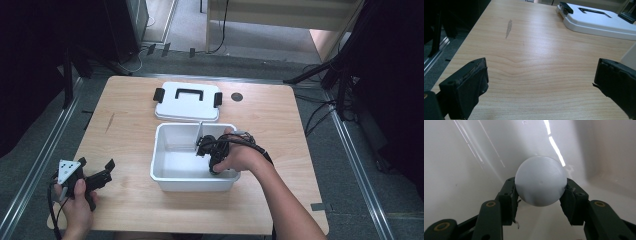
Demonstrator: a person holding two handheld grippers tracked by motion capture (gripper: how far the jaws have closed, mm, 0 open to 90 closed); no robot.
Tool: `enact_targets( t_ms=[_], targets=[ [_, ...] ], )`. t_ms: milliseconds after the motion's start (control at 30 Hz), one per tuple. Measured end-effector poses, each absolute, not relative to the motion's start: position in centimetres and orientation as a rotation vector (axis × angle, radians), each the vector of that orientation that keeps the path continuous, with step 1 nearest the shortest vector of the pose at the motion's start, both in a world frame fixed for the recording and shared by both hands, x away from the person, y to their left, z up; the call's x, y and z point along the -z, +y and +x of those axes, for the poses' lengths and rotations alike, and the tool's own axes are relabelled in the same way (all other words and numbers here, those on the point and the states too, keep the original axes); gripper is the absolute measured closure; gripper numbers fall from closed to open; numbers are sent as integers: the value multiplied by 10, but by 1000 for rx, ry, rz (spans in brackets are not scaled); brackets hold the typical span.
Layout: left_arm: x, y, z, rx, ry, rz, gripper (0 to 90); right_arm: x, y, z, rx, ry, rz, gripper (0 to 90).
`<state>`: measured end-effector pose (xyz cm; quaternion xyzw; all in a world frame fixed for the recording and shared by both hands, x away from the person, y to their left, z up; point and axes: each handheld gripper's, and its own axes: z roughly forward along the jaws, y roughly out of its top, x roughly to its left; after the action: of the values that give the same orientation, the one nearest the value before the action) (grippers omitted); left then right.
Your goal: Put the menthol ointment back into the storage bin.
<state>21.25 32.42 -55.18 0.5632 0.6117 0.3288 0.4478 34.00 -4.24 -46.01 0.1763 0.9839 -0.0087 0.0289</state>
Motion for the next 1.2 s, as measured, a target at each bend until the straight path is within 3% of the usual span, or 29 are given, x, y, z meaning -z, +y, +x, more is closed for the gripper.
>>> enact_targets(
  t_ms=[433, 1200],
  targets=[
    [552, 324, 213, -815, 1512, 1396, 0, 448, -45, 337, -17, 3038, 547, 510],
    [552, 323, 213, -822, 1512, 1401, 0, 367, -94, 328, -218, 2940, 668, 459]
  ],
)
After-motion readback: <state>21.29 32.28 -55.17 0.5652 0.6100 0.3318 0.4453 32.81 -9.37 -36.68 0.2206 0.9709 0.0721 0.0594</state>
